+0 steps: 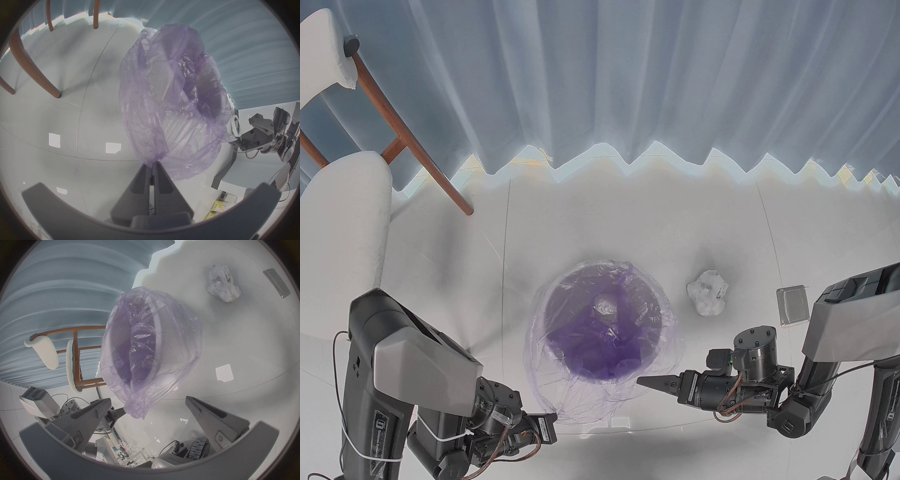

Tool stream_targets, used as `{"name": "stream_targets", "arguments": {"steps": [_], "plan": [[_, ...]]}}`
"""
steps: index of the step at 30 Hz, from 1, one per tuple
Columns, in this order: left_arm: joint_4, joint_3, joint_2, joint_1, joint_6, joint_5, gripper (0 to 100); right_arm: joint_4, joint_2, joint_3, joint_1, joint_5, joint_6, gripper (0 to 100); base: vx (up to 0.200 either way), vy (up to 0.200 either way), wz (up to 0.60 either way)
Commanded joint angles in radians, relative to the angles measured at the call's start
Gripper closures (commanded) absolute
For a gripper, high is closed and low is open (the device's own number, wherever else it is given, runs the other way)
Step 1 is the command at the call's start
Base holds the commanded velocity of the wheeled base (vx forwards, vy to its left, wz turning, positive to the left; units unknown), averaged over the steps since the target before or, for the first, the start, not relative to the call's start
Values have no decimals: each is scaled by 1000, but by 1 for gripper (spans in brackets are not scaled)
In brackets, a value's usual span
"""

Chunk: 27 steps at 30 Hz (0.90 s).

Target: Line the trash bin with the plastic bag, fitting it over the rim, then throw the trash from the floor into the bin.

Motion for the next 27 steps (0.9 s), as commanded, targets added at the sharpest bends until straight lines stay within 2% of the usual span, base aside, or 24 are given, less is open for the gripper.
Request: {"name": "stream_targets", "arguments": {"steps": [1,20,25,26,27], "plan": [[0,-2,18,-2,-1,0,100,0,4,0,0,1,0,0,0,0,0],[-2,-11,10,-8,-2,23,100,0,8,-1,0,1,0,0,0,0,0],[-2,-9,10,-11,-2,29,100,-39,25,5,0,1,0,0,0,0,0],[0,-8,12,-17,-2,35,0,-56,31,8,0,1,0,0,0,0,0],[0,-9,16,-18,-2,44,0,-65,35,9,0,1,-1,0,0,0,0]]}}
